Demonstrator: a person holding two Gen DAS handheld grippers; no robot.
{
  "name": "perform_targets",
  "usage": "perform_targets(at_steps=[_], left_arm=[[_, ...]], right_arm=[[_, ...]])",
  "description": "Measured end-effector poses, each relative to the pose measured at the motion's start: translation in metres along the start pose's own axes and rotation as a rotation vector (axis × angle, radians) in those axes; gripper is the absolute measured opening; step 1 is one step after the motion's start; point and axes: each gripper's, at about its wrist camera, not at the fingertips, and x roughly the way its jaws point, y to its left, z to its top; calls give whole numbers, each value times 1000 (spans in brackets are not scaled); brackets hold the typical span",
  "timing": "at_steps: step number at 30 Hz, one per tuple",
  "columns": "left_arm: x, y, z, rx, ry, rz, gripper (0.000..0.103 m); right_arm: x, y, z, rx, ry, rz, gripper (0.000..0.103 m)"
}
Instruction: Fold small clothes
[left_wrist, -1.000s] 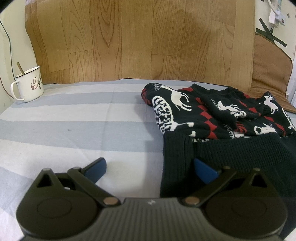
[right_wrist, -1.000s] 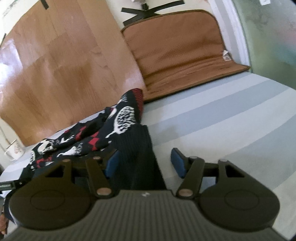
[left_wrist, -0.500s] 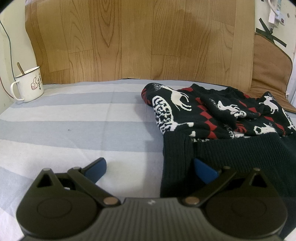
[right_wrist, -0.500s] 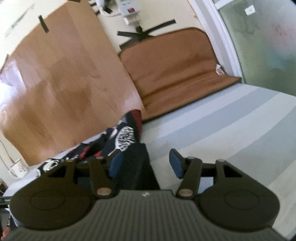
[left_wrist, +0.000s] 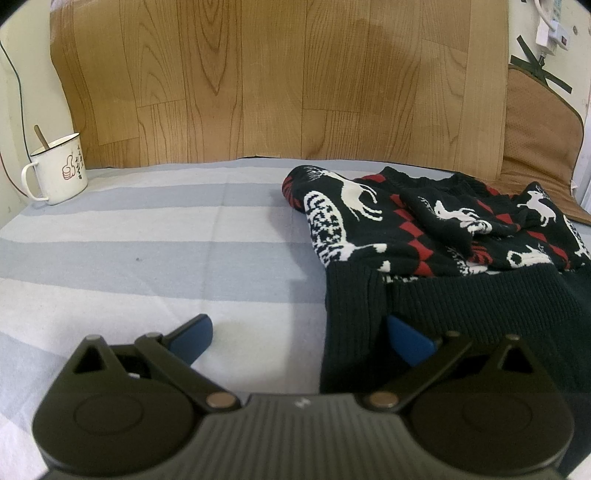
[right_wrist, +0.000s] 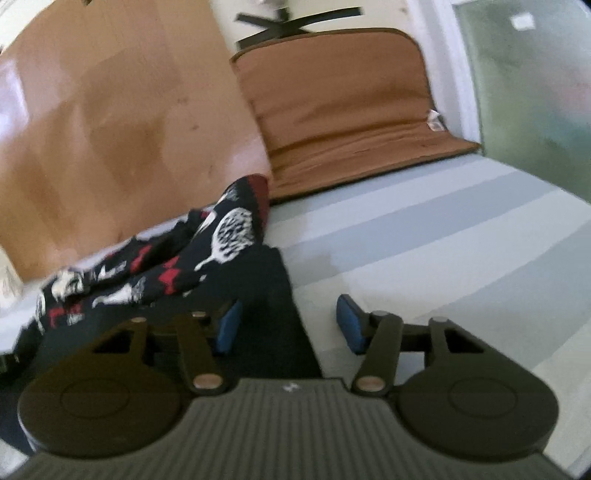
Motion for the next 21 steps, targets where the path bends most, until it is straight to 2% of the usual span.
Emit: perform_targets(at_steps=[6, 13, 15, 18, 21], left_arm=[[0, 0, 0, 0, 0, 0, 103], [0, 0, 0, -1, -1, -3, 103], [0, 0, 0, -1, -1, -2, 103], [0, 0, 0, -1, -1, -3, 103], [0, 1, 1, -2, -1, -4, 103]], right_arm=[[-1, -6, 0, 25, -6, 25, 59], [-10, -13, 0, 68, -55, 60, 62], [-9, -14, 5, 69, -42, 64, 62], [-7, -6, 25, 21, -17, 94, 63], [3, 18, 60, -48, 9, 182, 64]])
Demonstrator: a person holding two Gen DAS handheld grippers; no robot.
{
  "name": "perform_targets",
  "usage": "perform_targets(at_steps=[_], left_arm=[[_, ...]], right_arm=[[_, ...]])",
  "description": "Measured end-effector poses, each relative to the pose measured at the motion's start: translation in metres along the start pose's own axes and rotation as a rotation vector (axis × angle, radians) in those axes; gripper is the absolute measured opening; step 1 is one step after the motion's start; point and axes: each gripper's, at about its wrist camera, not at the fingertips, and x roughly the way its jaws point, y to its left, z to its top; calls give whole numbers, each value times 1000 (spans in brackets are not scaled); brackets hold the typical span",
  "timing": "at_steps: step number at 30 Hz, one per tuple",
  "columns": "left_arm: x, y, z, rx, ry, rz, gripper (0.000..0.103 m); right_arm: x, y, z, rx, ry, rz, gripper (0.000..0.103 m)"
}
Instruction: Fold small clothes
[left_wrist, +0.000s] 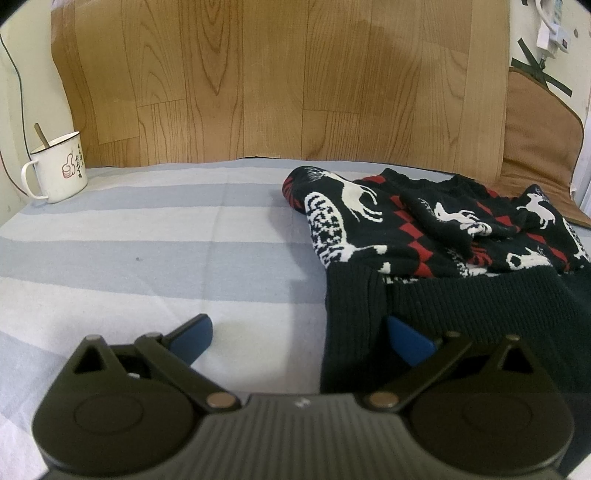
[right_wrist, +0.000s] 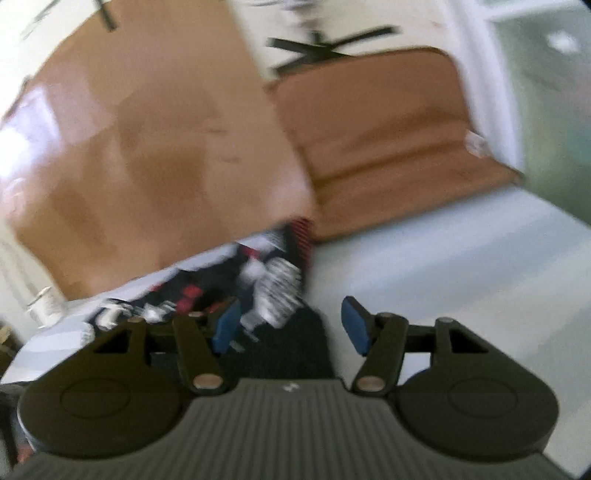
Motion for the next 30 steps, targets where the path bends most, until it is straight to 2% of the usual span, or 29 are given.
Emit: perform_targets(at_steps=[3, 6, 8, 10, 14, 16, 20, 23, 26, 28, 29, 30], left_arm=[[0, 0, 0, -1, 0, -2, 103], [0, 1, 1, -1, 0, -5, 103], [0, 1, 1, -1, 0, -7, 103], [0, 1, 1, -3, -1, -10, 103], [0, 2, 1, -4, -1, -14, 103], [0, 2, 1, -6, -1, -14, 103], [0, 2, 1, -7, -2, -14, 103], [0, 2, 1, -7, -2, -14, 103], [0, 2, 1, -7, -2, -13, 103], [0, 2, 1, -8, -2, -13, 103], [0, 2, 1, -8, -2, -14, 103], [-1, 2, 1, -8, -2, -14, 103]], right_arm=[[37, 31, 38, -67, 54, 72, 65], [101, 62, 66, -99, 137, 111, 66], [151, 78, 76, -105, 199, 102, 68], [202, 88, 80, -110, 270, 54, 68], [266, 91, 80, -56, 390, 34, 70], [282, 102, 77, -69, 424, 57, 71], [301, 135, 68, -253, 484, 97, 72], [307, 140, 67, -353, 481, 54, 74], [308, 115, 75, -310, 457, -13, 79], [306, 97, 76, -250, 468, -6, 80], [306, 90, 73, -231, 487, 10, 78], [304, 86, 70, -232, 500, 27, 65]])
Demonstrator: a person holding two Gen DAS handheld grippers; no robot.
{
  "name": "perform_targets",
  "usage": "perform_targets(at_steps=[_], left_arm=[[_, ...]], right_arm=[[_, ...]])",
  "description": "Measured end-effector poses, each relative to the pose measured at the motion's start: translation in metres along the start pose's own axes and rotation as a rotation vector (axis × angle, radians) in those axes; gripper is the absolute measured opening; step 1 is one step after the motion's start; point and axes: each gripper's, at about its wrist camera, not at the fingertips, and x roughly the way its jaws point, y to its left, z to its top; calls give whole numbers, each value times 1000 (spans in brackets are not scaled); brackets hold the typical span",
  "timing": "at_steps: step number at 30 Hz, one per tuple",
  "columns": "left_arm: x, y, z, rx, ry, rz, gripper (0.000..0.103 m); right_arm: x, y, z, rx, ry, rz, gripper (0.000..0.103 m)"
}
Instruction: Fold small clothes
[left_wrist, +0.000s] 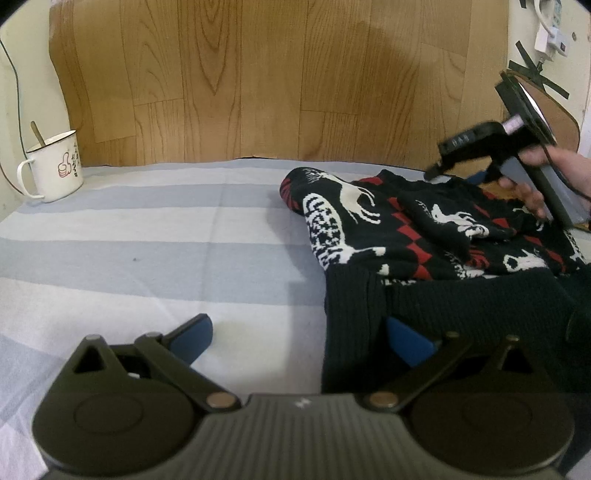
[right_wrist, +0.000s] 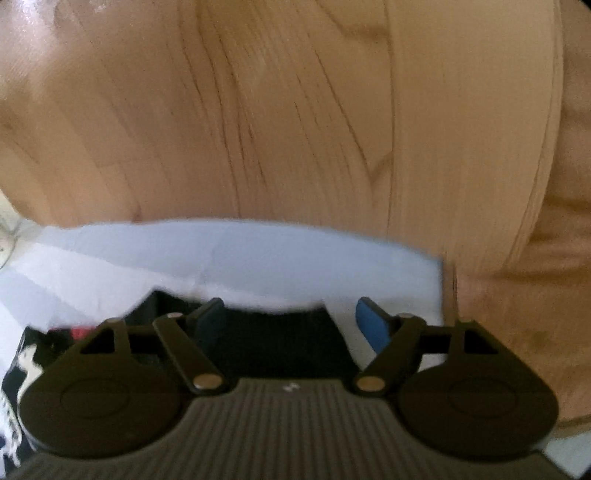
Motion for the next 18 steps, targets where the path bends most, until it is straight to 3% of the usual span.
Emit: perform_targets(at_steps=[1, 2, 10, 13, 18], left_arm=[[0, 0, 0, 1, 1, -1, 103], [0, 0, 1, 1, 3, -4, 103], [-3, 11, 3, -54, -16, -52, 103], [-9, 23, 4, -113, -64, -61, 103], [-27, 49, 5, -245, -184, 26, 103]], right_arm=[[-3, 2, -4, -44, -23, -4, 22], [-5, 5, -7, -76, -17, 0, 15], [-94, 18, -28, -97, -188, 115, 12], [-138, 32, -59, -139, -232, 161, 12], [-198, 44, -133, -143, -250, 266, 11]])
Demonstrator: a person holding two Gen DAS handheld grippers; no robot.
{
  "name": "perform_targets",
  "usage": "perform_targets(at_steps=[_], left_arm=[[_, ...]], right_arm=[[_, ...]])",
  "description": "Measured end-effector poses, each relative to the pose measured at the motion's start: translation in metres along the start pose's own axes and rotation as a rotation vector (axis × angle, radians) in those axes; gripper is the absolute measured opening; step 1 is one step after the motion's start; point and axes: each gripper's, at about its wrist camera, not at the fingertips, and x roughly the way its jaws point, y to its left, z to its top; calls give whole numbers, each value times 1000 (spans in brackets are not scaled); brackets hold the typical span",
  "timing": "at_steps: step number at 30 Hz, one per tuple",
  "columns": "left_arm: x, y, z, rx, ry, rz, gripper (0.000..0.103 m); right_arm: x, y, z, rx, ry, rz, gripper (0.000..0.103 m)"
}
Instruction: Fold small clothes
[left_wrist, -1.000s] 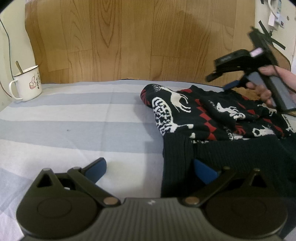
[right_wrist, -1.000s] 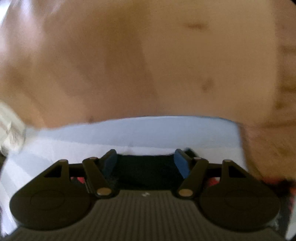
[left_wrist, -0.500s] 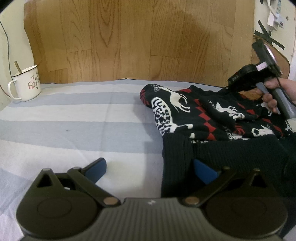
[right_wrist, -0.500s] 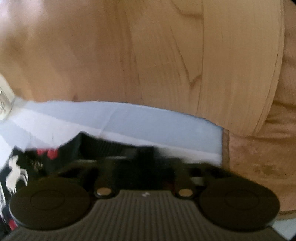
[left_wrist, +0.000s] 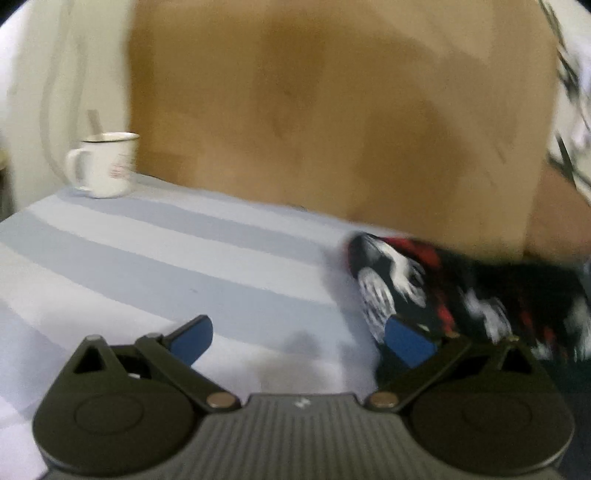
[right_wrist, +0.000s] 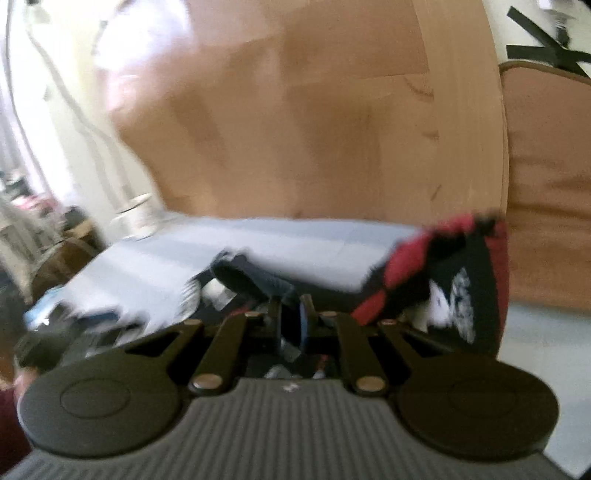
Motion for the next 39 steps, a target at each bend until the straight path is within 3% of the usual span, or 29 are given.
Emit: perform_targets(at_steps=[4, 8, 14, 17, 21, 24, 26, 29, 32, 36, 39], left_arm=[[-17, 29, 3, -177, -63, -39, 103], [-27, 46, -4, -274, -42, -94, 103], [-56, 36, -17, -234, -56, -141, 103], [-66, 26, -18, -189, -58, -139, 103], [-71, 10, -12, -114, -91, -136, 103], [-62, -5, -8, -63, -85, -143, 103], [-53, -18, -5, -54, -59, -160, 103], [-50, -38, -6, 0, -52, -185, 103], [-51, -50, -8, 73, -51, -165, 103], [-54, -37, -7, 77, -66, -94, 103], [-43, -23, -7, 17, -10, -81, 103]], right_arm=[[-43, 23, -52, 33, 11, 57, 11], [-64, 39, -95, 66, 25, 74, 11], [-62, 37, -130, 101, 35, -10, 17], [-56, 30, -130, 145, 61, 42, 28], [-81, 23, -111, 124, -51, 121, 32], [-95, 14, -101, 174, -193, 70, 36], [-86, 8, -94, 208, -227, 1, 36], [-55, 2, -90, 201, -209, -94, 35], [-33, 2, -91, 160, -173, -252, 35], [-54, -16, -99, 174, -260, -296, 36], [-47, -34, -98, 210, -214, -305, 38]])
